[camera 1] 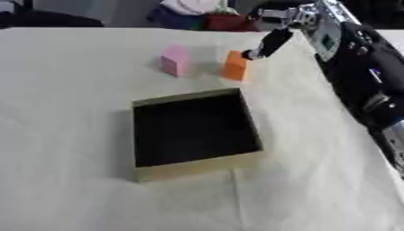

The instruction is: Pick up objects on the table and place them in the box.

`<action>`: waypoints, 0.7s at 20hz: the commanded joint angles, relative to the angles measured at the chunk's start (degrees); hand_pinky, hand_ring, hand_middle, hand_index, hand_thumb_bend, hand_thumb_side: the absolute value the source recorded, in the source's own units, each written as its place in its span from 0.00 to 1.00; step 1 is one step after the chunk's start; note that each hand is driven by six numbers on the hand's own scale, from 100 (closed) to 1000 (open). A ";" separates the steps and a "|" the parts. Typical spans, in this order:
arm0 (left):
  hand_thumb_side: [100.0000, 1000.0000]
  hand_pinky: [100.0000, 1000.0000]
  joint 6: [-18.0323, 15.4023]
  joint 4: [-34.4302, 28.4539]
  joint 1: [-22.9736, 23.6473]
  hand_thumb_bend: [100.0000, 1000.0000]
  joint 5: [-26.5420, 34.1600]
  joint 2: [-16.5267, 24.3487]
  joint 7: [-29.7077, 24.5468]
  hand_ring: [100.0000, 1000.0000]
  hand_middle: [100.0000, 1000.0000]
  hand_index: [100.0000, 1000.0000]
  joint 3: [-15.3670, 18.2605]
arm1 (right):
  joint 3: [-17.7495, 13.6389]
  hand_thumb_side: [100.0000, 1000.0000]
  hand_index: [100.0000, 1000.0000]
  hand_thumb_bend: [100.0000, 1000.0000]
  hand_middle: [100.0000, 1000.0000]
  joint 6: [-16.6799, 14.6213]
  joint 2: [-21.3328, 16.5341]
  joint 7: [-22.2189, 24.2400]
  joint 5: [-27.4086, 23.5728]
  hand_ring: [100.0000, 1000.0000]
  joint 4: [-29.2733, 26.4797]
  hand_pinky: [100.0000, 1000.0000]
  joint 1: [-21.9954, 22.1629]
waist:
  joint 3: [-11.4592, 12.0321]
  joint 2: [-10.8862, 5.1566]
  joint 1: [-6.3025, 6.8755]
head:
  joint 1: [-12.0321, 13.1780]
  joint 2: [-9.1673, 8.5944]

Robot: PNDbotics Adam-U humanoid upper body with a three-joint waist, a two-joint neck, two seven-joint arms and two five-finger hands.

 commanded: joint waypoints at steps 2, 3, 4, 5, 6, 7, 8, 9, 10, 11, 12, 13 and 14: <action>0.85 0.51 -0.09 -0.80 -0.61 0.00 0.07 1.20 -0.30 0.51 0.65 0.73 0.04 | 0.00 0.28 0.83 0.32 0.85 1.41 -0.14 -0.35 1.26 0.98 0.09 0.95 -1.65 | 0.16 -0.75 0.08 | -0.32 0.17; 0.85 0.51 -0.10 -0.80 -0.62 0.00 0.08 1.21 -0.31 0.51 0.65 0.73 0.04 | -0.08 0.28 0.83 0.32 0.85 1.77 -0.08 -0.59 1.67 0.98 0.22 0.95 -1.64 | 0.23 -0.67 0.04 | -0.40 0.10; 0.85 0.51 -0.12 -0.80 -0.64 0.00 0.08 1.22 -0.32 0.51 0.65 0.73 0.03 | -0.21 0.28 0.83 0.32 0.85 2.12 -0.02 -0.87 2.03 0.98 0.34 0.95 -1.64 | 0.30 -0.58 0.01 | -0.49 0.02; 0.85 0.51 -0.14 -0.80 -0.67 0.00 0.08 1.23 -0.33 0.51 0.65 0.73 0.02 | -0.38 0.29 0.83 0.32 0.85 2.43 0.04 -1.17 2.29 0.98 0.43 0.95 -1.63 | 0.39 -0.47 -0.04 | -0.55 -0.09; 0.85 0.51 -0.14 -0.80 -0.69 0.00 0.08 1.24 -0.34 0.51 0.65 0.73 0.01 | -0.53 0.29 0.83 0.32 0.85 2.68 0.09 -1.41 2.48 0.98 0.49 0.95 -1.63 | 0.48 -0.36 -0.08 | -0.59 -0.19; 0.85 0.51 -0.15 -0.80 -0.71 0.00 0.08 1.25 -0.35 0.51 0.65 0.73 0.01 | -0.62 0.29 0.83 0.32 0.85 2.91 0.10 -1.59 2.66 0.98 0.57 0.95 -1.62 | 0.56 -0.25 -0.12 | -0.62 -0.29; 0.85 0.51 -0.15 -0.80 -0.73 0.00 0.06 1.27 -0.36 0.51 0.65 0.73 0.01 | -0.70 0.29 0.83 0.32 0.85 3.24 0.08 -1.76 2.92 0.98 0.70 0.95 -1.61 | 0.66 -0.10 -0.18 | -0.68 -0.42; 0.85 0.51 -0.16 -0.80 -0.76 0.00 0.04 1.29 -0.36 0.51 0.65 0.73 0.01 | -0.80 0.29 0.83 0.32 0.85 3.61 0.03 -1.94 3.24 0.98 0.86 0.95 -1.58 | 0.77 0.07 -0.24 | -0.77 -0.54; 0.85 0.51 -0.17 -0.80 -0.81 0.00 0.02 1.32 -0.36 0.51 0.65 0.73 0.01 | -0.89 0.29 0.83 0.32 0.85 4.01 -0.06 -2.17 3.69 0.98 1.00 0.95 -1.56 | 0.90 0.25 -0.29 | -0.87 -0.70; 0.85 0.51 -0.18 -0.80 -0.86 0.00 0.00 1.34 -0.36 0.51 0.65 0.73 0.00 | -1.03 0.29 0.83 0.32 0.85 4.36 -0.13 -2.43 4.15 0.98 1.13 0.95 -1.52 | 1.03 0.44 -0.33 | -0.95 -0.84; 0.85 0.51 -0.18 -0.80 -0.90 0.00 -0.02 1.37 -0.37 0.51 0.65 0.73 -0.01 | -1.16 0.29 0.83 0.33 0.85 4.72 -0.24 -2.77 4.65 0.98 1.23 0.95 -1.50 | 1.16 0.64 -0.38 | -1.05 -0.95; 0.85 0.51 -0.18 -0.80 -0.93 0.00 -0.04 1.39 -0.38 0.51 0.65 0.73 -0.01 | -1.24 0.29 0.83 0.33 0.85 5.00 -0.31 -3.12 5.18 0.98 1.29 0.95 -1.50 | 1.26 0.81 -0.42 | -1.14 -1.04; 0.85 0.51 -0.17 -0.80 -0.96 0.00 -0.07 1.42 -0.38 0.51 0.65 0.73 -0.02 | -1.33 0.29 0.83 0.33 0.85 5.25 -0.37 -3.49 5.69 0.98 1.32 0.95 -1.51 | 1.36 0.99 -0.46 | -1.28 -1.13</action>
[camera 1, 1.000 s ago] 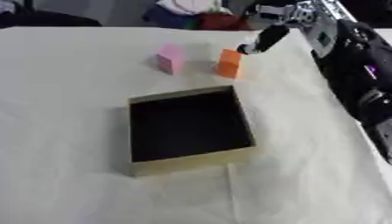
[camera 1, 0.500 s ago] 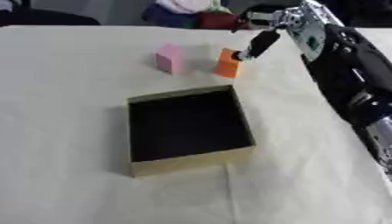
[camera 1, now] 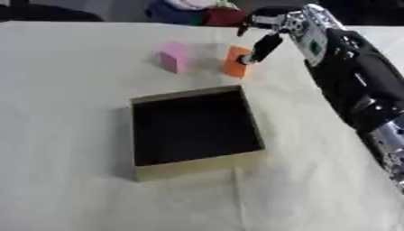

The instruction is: Pick up objects on the table and place them in the box.

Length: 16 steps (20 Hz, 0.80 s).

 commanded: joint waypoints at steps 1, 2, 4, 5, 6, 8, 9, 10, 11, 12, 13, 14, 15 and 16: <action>0.85 0.51 0.02 -0.80 -0.83 0.00 -0.24 1.43 -0.16 0.51 0.65 0.73 -0.01 | -0.65 0.29 0.83 0.33 0.85 0.93 -1.26 -1.12 1.74 0.98 -0.34 0.95 -1.52 | 0.21 -0.69 0.12 | -0.49 -0.87; 0.85 0.51 0.01 -0.80 -0.88 0.00 -0.26 1.44 -0.17 0.51 0.65 0.73 -0.03 | -0.76 0.29 0.83 0.33 0.85 1.27 -1.31 -1.40 2.18 0.99 -0.26 0.95 -1.54 | 0.31 -0.50 0.07 | -0.69 -1.03; 0.85 0.51 0.01 -0.80 -0.98 0.00 -0.30 1.44 -0.20 0.51 0.65 0.73 -0.07 | -1.00 0.29 0.83 0.33 0.86 1.84 -1.30 -1.77 2.82 0.99 -0.06 0.95 -1.55 | 0.46 -0.18 0.03 | -0.96 -1.29; 0.85 0.51 0.00 -0.80 -1.03 0.00 -0.32 1.46 -0.21 0.51 0.65 0.73 -0.08 | -1.11 0.29 0.83 0.34 0.86 2.11 -1.32 -1.88 3.07 0.99 0.03 0.95 -1.56 | 0.53 -0.05 0.01 | -1.05 -1.42; 0.85 0.51 -0.01 -0.80 -1.09 0.00 -0.35 1.49 -0.21 0.51 0.65 0.73 -0.08 | -1.23 0.29 0.83 0.33 0.86 2.41 -1.37 -1.98 3.32 0.99 0.11 0.95 -1.57 | 0.61 0.08 -0.01 | -1.16 -1.58; 0.85 0.51 -0.05 -0.80 -1.18 0.00 -0.38 1.54 -0.21 0.51 0.65 0.73 -0.10 | -1.53 0.30 0.83 0.33 0.86 2.91 -1.46 -2.16 3.58 0.99 0.18 0.95 -1.61 | 0.79 0.32 -0.06 | -1.44 -1.89; 0.85 0.51 -0.04 -0.80 -1.22 0.00 -0.39 1.55 -0.22 0.51 0.65 0.73 -0.11 | -1.67 0.30 0.83 0.32 0.86 3.14 -1.50 -2.27 3.60 0.99 0.17 0.95 -1.62 | 0.89 0.44 -0.09 | -1.59 -2.05; 0.85 0.51 -0.04 -0.80 -1.24 0.00 -0.40 1.56 -0.23 0.51 0.65 0.73 -0.12 | -1.78 0.30 0.83 0.32 0.86 3.39 -1.52 -2.33 3.62 0.99 0.17 0.95 -1.63 | 0.97 0.56 -0.13 | -1.73 -2.21; 0.85 0.51 -0.04 -0.80 -1.27 0.00 -0.42 1.56 -0.25 0.51 0.65 0.73 -0.13 | -1.87 0.31 0.83 0.32 0.85 3.66 -1.54 -2.38 3.67 0.99 0.19 0.95 -1.62 | 1.06 0.67 -0.15 | -1.85 -2.34; 0.85 0.51 -0.05 -0.80 -1.32 0.00 -0.46 1.58 -0.26 0.51 0.65 0.73 -0.14 | -1.99 0.31 0.83 0.31 0.85 3.96 -1.57 -2.42 3.72 0.99 0.22 0.95 -1.59 | 1.17 0.80 -0.16 | -2.00 -2.47; 0.85 0.51 -0.06 -0.80 -1.36 0.00 -0.49 1.59 -0.27 0.51 0.65 0.72 -0.14 | -2.07 0.31 0.83 0.31 0.85 4.22 -1.60 -2.47 3.80 0.99 0.25 0.95 -1.56 | 1.27 0.92 -0.16 | -2.11 -2.58; 0.85 0.51 -0.07 -0.80 -1.37 0.00 -0.52 1.60 -0.26 0.51 0.65 0.72 -0.13 | -2.10 0.31 0.83 0.31 0.85 4.45 -1.63 -2.51 3.91 0.99 0.29 0.95 -1.52 | 1.36 1.03 -0.16 | -2.20 -2.69; 0.85 0.51 -0.07 -0.80 -1.38 0.00 -0.54 1.60 -0.25 0.51 0.65 0.72 -0.13 | -2.13 0.32 0.83 0.30 0.85 4.60 -1.62 -2.54 4.00 0.98 0.35 0.95 -1.47 | 1.44 1.12 -0.15 | -2.28 -2.76; 0.85 0.51 -0.07 -0.80 -1.40 0.00 -0.57 1.61 -0.27 0.51 0.65 0.72 -0.14 | -2.15 0.32 0.83 0.30 0.85 4.71 -1.60 -2.52 4.07 0.98 0.44 0.95 -1.40 | 1.51 1.22 -0.13 | -2.37 -2.84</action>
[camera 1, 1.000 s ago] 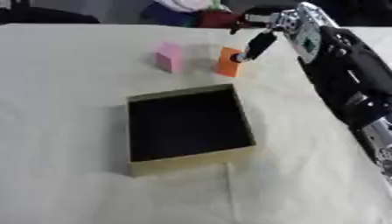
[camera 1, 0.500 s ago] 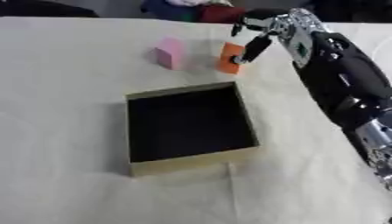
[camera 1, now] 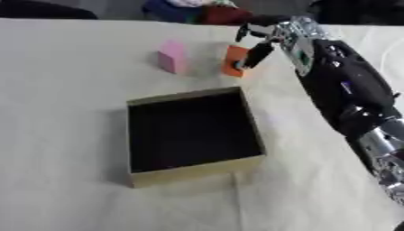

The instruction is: Pick up objects on the table and place them in the box.

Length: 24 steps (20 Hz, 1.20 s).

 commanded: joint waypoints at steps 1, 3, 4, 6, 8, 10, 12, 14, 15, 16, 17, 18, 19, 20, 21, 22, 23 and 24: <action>0.85 0.51 -0.10 -0.80 -0.74 0.00 -0.37 1.59 -0.19 0.51 0.65 0.72 -0.02 | -0.40 0.32 0.83 0.29 0.84 0.60 -1.49 -0.09 0.74 0.98 -0.10 0.94 -1.36 | 0.20 -0.82 0.22 | -0.39 -0.81; 0.85 0.51 -0.09 -0.80 -0.77 0.00 -0.44 1.57 -0.21 0.51 0.65 0.72 -0.02 | -0.42 0.34 0.82 0.26 0.81 0.58 -1.36 0.12 0.69 0.97 0.12 0.94 -1.28 | 0.26 -0.68 0.26 | -0.50 -0.83; 0.85 0.51 -0.08 -0.80 -0.76 0.00 -0.47 1.56 -0.21 0.51 0.65 0.72 -0.02 | -0.46 0.34 0.81 0.25 0.79 0.41 -1.26 0.30 0.43 0.97 0.19 0.93 -1.23 | 0.28 -0.63 0.29 | -0.51 -0.78; 0.85 0.51 -0.08 -0.80 -0.77 0.00 -0.52 1.56 -0.21 0.51 0.65 0.72 -0.02 | -0.43 0.35 0.80 0.21 0.77 0.05 -1.17 0.81 -0.16 0.95 0.31 0.92 -1.16 | 0.30 -0.58 0.30 | -0.50 -0.67; 0.85 0.52 -0.07 -0.80 -0.77 0.00 -0.58 1.54 -0.23 0.51 0.65 0.72 -0.02 | -0.40 0.37 0.79 0.17 0.75 -0.30 -1.11 1.46 -0.73 0.94 0.44 0.91 -1.12 | 0.32 -0.55 0.29 | -0.49 -0.63; 0.85 0.52 -0.05 -0.80 -0.78 0.00 -0.66 1.54 -0.25 0.51 0.65 0.72 -0.02 | -0.40 0.37 0.76 0.13 0.70 -0.59 -1.09 1.84 -1.26 0.91 0.44 0.90 -1.10 | 0.34 -0.55 0.27 | -0.48 -0.59; 0.85 0.52 -0.04 -0.80 -0.77 0.00 -0.70 1.54 -0.24 0.51 0.65 0.72 -0.02 | -0.41 0.36 0.74 0.08 0.66 -0.82 -1.12 1.67 -1.82 0.89 0.22 0.88 -1.12 | 0.33 -0.61 0.26 | -0.42 -0.49; 0.84 0.52 -0.04 -0.80 -0.77 0.00 -0.72 1.54 -0.25 0.51 0.65 0.72 -0.04 | -0.42 0.35 0.72 0.02 0.63 -0.76 -1.18 0.84 -2.28 0.88 -0.23 0.87 -1.23 | 0.29 -0.72 0.24 | -0.39 -0.42; 0.84 0.52 -0.03 -0.80 -0.76 0.00 -0.72 1.53 -0.26 0.51 0.65 0.72 -0.04 | -0.42 0.35 0.72 0.01 0.62 -0.70 -1.21 0.42 -2.50 0.87 -0.44 0.87 -1.28 | 0.27 -0.77 0.22 | -0.37 -0.40; 0.84 0.52 -0.02 -0.80 -0.75 0.00 -0.73 1.53 -0.28 0.51 0.65 0.72 -0.04 | -0.41 0.34 0.71 0.00 0.61 -0.66 -1.27 0.05 -2.75 0.87 -0.69 0.87 -1.39 | 0.22 -0.85 0.21 | -0.32 -0.36; 0.84 0.52 -0.02 -0.80 -0.74 0.00 -0.73 1.54 -0.31 0.51 0.65 0.72 -0.04 | -0.39 0.34 0.71 0.00 0.61 -0.63 -1.36 -0.22 -3.05 0.87 -0.98 0.87 -1.48 | 0.18 -0.91 0.20 | -0.27 -0.32; 0.84 0.52 -0.02 -0.80 -0.72 0.00 -0.74 1.56 -0.32 0.51 0.65 0.72 -0.02 | -0.30 0.34 0.71 0.00 0.61 -0.65 -1.53 -0.38 -3.36 0.86 -1.32 0.86 -1.63 | 0.12 -1.00 0.18 | -0.20 -0.30; 0.84 0.52 -0.02 -0.80 -0.71 0.00 -0.73 1.58 -0.30 0.51 0.65 0.72 0.01 | -0.14 0.35 0.71 0.00 0.61 -0.75 -1.75 -0.40 -3.71 0.86 -1.70 0.86 -1.80 | 0.06 -1.06 0.15 | -0.14 -0.30; 0.84 0.52 -0.02 -0.80 -0.69 0.00 -0.72 1.62 -0.27 0.51 0.65 0.72 0.04 | 0.13 0.35 0.71 0.00 0.61 -1.02 -2.07 -0.34 -4.14 0.85 -2.22 0.86 -2.03 | -0.02 -1.13 0.12 | -0.03 -0.27; 0.84 0.52 -0.03 -0.80 -0.66 0.00 -0.73 1.66 -0.25 0.51 0.65 0.72 0.06 | 0.50 0.35 0.71 0.00 0.61 -1.44 -2.49 -0.20 -4.69 0.85 -2.92 0.86 -2.26 | -0.10 -1.19 0.08 | 0.08 -0.22; 0.84 0.52 -0.03 -0.80 -0.63 0.00 -0.75 1.72 -0.23 0.51 0.65 0.72 0.09 | 1.01 0.35 0.71 0.00 0.61 -2.01 -3.03 -0.01 -5.40 0.85 -3.87 0.86 -2.54 | -0.21 -1.24 0.03 | 0.22 -0.15; 0.84 0.52 -0.03 -0.80 -0.62 0.00 -0.78 1.78 -0.20 0.51 0.65 0.72 0.13 | 1.67 0.35 0.71 0.00 0.62 -2.69 -3.68 0.29 -6.30 0.85 -5.06 0.86 -2.76 | -0.32 -1.29 -0.04 | 0.35 -0.10; 0.84 0.52 -0.02 -0.80 -0.61 0.00 -0.80 1.83 -0.16 0.51 0.65 0.72 0.16 | 2.39 0.35 0.71 0.00 0.62 -3.30 -4.38 0.68 -7.30 0.84 -6.31 0.85 -2.92 | -0.44 -1.33 -0.10 | 0.49 -0.04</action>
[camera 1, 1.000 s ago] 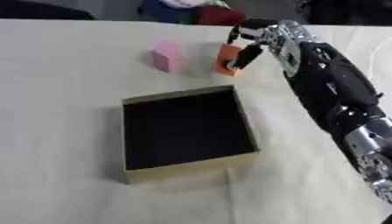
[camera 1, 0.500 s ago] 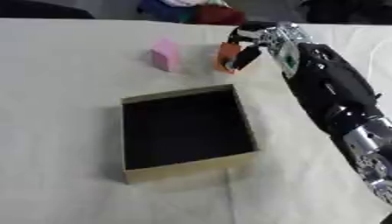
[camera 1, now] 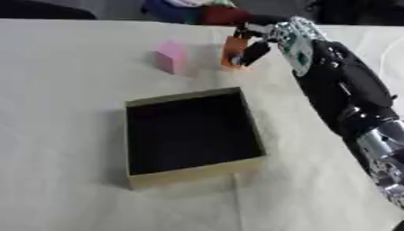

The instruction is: Pick up objects on the table and place them in the box.

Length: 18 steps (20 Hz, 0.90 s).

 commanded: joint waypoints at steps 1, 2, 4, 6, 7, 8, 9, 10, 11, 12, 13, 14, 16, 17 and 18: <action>0.84 0.52 -0.11 -0.80 -0.42 0.00 -0.43 1.84 0.00 0.51 0.65 0.72 0.38 | 2.13 0.35 0.71 0.00 0.62 -1.98 -3.69 0.89 -3.22 0.84 -5.04 0.85 -2.16 | -0.25 -1.55 0.13 | 0.57 0.16; 0.84 0.52 -0.09 -0.80 -0.41 0.00 -0.45 1.88 0.02 0.51 0.65 0.72 0.40 | 3.05 0.36 0.71 0.00 0.62 -2.57 -4.48 1.36 -4.44 0.84 -6.55 0.85 -2.19 | -0.37 -1.58 0.07 | 0.74 0.21; 0.84 0.52 -0.07 -0.80 -0.41 0.00 -0.49 1.93 0.03 0.51 0.65 0.72 0.41 | 5.13 0.36 0.71 0.00 0.62 -3.57 -6.23 2.42 -7.37 0.83 -10.15 0.84 -1.93 | -0.60 -1.63 -0.04 | 1.03 0.28; 0.84 0.52 -0.07 -0.80 -0.41 0.00 -0.51 1.97 0.06 0.51 0.65 0.72 0.45 | 7.46 0.36 0.71 0.00 0.61 -3.80 -8.06 3.45 -10.53 0.82 -14.53 0.83 -1.20 | -0.74 -1.68 -0.10 | 1.22 0.32; 0.84 0.52 -0.06 -0.80 -0.41 0.00 -0.51 2.00 0.09 0.51 0.65 0.72 0.47 | 8.68 0.37 0.71 0.00 0.61 -3.80 -8.97 3.90 -12.18 0.82 -17.08 0.83 -0.69 | -0.80 -1.70 -0.10 | 1.31 0.34; 0.84 0.52 -0.07 -0.80 -0.42 0.00 -0.52 2.02 0.11 0.51 0.65 0.72 0.49 | 9.79 0.38 0.71 0.00 0.61 -3.48 -9.80 4.32 -13.76 0.82 -19.61 0.83 -0.15 | -0.86 -1.72 -0.10 | 1.38 0.36; 0.84 0.52 -0.08 -0.80 -0.44 0.00 -0.52 2.05 0.13 0.51 0.65 0.72 0.50 | 10.95 0.38 0.71 0.00 0.61 -3.20 -10.57 4.68 -15.38 0.82 -22.37 0.83 0.42 | -0.94 -1.75 -0.09 | 1.46 0.39; 0.84 0.52 -0.09 -0.80 -0.48 0.00 -0.51 2.07 0.14 0.51 0.65 0.72 0.50 | 12.02 0.38 0.71 0.00 0.61 -2.74 -11.28 5.09 -16.91 0.82 -25.04 0.83 0.99 | -1.01 -1.78 -0.09 | 1.51 0.41; 0.84 0.52 -0.10 -0.80 -0.54 0.00 -0.50 2.08 0.14 0.51 0.65 0.72 0.50 | 13.15 0.38 0.71 0.00 0.61 -2.30 -11.93 5.51 -18.43 0.82 -27.84 0.83 1.58 | -1.11 -1.81 -0.06 | 1.57 0.41; 0.84 0.52 -0.11 -0.80 -0.59 0.00 -0.49 2.10 0.14 0.51 0.65 0.72 0.49 | 14.18 0.38 0.71 0.00 0.61 -1.71 -12.57 5.97 -19.82 0.82 -30.47 0.82 2.15 | -1.17 -1.83 -0.04 | 1.63 0.43; 0.84 0.52 -0.13 -0.80 -0.64 0.00 -0.47 2.14 0.13 0.51 0.65 0.72 0.48 | 15.23 0.38 0.71 0.00 0.61 -1.16 -13.15 6.45 -21.12 0.82 -33.00 0.82 2.71 | -1.22 -1.87 -0.01 | 1.69 0.45; 0.84 0.52 -0.17 -0.80 -0.71 0.00 -0.46 2.20 0.12 0.51 0.65 0.72 0.47 | 16.23 0.39 0.71 0.00 0.61 -0.61 -13.68 6.94 -22.28 0.81 -35.30 0.82 3.20 | -1.26 -1.90 0.03 | 1.75 0.47; 0.83 0.52 -0.23 -0.80 -0.89 0.00 -0.41 2.33 0.12 0.51 0.65 0.72 0.45 | 18.38 0.40 0.71 0.00 0.61 0.64 -14.57 8.06 -24.49 0.81 -39.64 0.82 4.07 | -1.34 -1.99 0.12 | 1.84 0.58; 0.83 0.52 -0.27 -0.80 -0.98 0.00 -0.37 2.38 0.11 0.51 0.65 0.72 0.43 | 19.43 0.40 0.71 0.00 0.61 1.37 -14.81 8.79 -25.87 0.81 -41.52 0.82 4.45 | -1.39 -2.03 0.17 | 1.90 0.62; 0.83 0.52 -0.30 -0.80 -1.04 0.00 -0.34 2.42 0.08 0.51 0.65 0.72 0.41 | 20.42 0.41 0.71 0.00 0.61 1.90 -15.06 9.51 -27.03 0.81 -43.30 0.82 4.68 | -1.44 -2.07 0.21 | 1.95 0.65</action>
